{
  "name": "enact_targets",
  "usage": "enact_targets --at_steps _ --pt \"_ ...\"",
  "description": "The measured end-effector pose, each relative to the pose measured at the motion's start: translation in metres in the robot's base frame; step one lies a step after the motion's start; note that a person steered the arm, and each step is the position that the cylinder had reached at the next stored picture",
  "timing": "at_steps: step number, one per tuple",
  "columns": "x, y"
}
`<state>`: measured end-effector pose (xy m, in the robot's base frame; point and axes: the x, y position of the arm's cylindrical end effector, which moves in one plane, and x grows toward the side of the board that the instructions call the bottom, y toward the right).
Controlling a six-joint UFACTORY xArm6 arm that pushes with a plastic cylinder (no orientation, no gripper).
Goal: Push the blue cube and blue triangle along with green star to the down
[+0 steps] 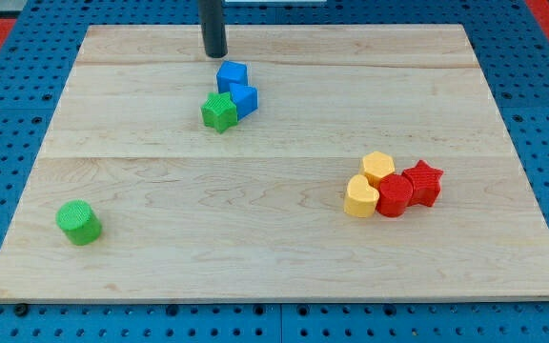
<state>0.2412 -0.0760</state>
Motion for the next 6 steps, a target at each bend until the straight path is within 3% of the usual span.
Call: enact_targets --at_steps 2,4,5,6 --pt "0.024 0.013" --pt "0.084 0.005" --pt "0.087 -0.023" --pt "0.09 -0.135"
